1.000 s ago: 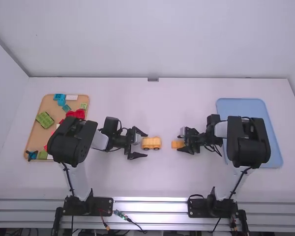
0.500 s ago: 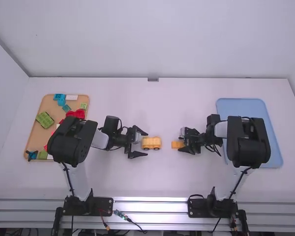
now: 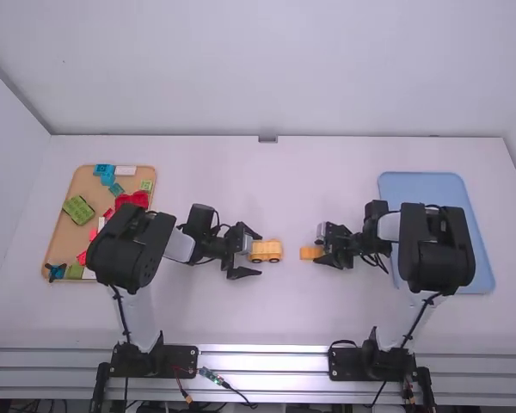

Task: Assemble lego blocks to make yellow taxi

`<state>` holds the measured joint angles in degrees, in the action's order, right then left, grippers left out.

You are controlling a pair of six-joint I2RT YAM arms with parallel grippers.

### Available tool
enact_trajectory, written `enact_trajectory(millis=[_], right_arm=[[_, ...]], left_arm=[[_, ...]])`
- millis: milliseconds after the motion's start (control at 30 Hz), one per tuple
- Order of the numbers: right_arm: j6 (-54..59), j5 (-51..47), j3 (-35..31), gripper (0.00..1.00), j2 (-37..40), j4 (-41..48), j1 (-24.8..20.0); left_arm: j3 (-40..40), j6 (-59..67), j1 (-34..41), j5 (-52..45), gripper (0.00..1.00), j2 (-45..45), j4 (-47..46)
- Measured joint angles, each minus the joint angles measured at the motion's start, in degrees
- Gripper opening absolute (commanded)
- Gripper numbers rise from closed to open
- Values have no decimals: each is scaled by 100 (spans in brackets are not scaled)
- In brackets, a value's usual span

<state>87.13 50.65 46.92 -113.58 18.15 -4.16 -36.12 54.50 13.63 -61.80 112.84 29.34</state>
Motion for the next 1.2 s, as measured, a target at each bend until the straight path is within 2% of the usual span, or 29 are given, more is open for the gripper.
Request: enact_trajectory(millis=[33, 167, 233, 300, 667, 867, 1033, 1200], right_arm=[[0, 0, 0, 63, 0, -2, 13], [2, 2, 0, 62, 2, -31, 101], [4, 0, 0, 59, 0, -55, 151], [-22, 0, 0, 51, 0, -90, 195], [-155, 2, 0, 33, 0, -149, 164], [-166, 74, 0, 31, 0, -144, 164], [-131, 190, 0, 30, 0, -120, 164], [-87, 243, 0, 28, 0, -105, 212]], left_arm=[[0, 0, 0, 13, 99, 0, 0], [0, -2, -2, 48, 99, 0, -2], [0, -2, 0, 57, 99, 0, 7], [2, 0, -2, 57, 99, 0, 7], [2, 0, -2, 59, 99, 0, 22], [0, 0, 0, 59, 99, 0, 33], [-7, -254, 11, 245, 99, 0, 387], [-162, -487, 258, 518, 99, 59, 444]])
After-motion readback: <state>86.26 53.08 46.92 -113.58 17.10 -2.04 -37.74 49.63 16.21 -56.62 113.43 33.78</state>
